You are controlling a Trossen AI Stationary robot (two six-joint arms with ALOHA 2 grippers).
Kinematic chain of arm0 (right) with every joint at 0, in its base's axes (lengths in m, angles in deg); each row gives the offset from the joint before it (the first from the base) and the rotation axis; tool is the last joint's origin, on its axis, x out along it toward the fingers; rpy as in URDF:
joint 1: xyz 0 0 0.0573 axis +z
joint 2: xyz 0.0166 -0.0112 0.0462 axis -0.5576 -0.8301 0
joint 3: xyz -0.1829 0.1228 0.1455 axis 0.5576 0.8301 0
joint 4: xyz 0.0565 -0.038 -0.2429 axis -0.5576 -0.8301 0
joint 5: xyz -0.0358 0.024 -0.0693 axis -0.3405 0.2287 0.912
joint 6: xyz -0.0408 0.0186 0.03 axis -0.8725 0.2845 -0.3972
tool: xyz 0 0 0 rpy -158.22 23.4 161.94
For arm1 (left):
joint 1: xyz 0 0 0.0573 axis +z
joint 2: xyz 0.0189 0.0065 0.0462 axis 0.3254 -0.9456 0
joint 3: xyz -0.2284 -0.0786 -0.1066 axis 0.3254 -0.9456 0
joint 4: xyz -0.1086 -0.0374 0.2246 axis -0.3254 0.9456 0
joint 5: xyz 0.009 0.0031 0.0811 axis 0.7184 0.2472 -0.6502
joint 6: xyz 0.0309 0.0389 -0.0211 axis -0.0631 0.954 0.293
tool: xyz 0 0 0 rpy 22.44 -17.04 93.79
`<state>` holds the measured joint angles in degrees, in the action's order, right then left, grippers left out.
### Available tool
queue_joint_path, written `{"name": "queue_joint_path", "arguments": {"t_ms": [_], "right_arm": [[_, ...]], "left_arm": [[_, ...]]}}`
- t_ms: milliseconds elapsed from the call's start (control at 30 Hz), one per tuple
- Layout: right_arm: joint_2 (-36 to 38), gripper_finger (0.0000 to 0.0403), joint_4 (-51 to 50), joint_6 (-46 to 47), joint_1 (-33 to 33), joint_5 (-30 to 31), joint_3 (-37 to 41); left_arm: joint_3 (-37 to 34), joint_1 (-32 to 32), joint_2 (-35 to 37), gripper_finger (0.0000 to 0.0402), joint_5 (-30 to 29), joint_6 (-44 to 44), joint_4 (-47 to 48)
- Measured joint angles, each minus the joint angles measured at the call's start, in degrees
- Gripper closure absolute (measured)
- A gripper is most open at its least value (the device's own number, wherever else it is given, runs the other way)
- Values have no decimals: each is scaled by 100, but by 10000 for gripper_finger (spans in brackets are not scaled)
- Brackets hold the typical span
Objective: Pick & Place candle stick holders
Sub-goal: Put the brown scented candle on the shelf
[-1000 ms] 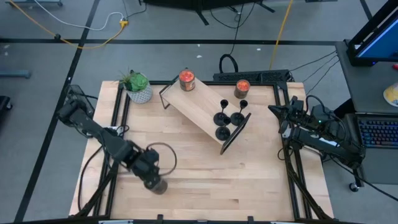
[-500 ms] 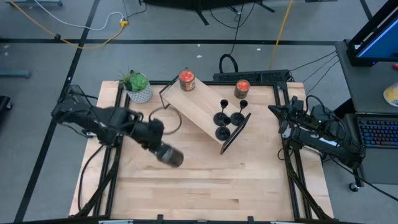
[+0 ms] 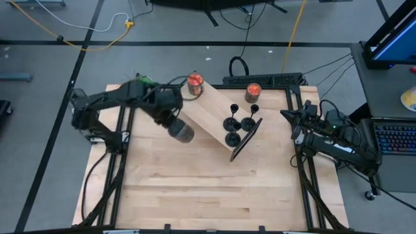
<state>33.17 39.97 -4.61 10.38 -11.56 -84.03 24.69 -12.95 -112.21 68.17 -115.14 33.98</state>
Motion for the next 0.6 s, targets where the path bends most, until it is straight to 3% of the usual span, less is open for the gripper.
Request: {"name": "queue_joint_path", "arguments": {"t_ms": [267,600], "right_arm": [[0,403,-2,11,-1,-2,2],[0,403,-2,13,0,-2,0]], "left_arm": [[1060,990,-791,401,12,1104,201],[1381,2161,-1284,401,-136,1896,229]]}}
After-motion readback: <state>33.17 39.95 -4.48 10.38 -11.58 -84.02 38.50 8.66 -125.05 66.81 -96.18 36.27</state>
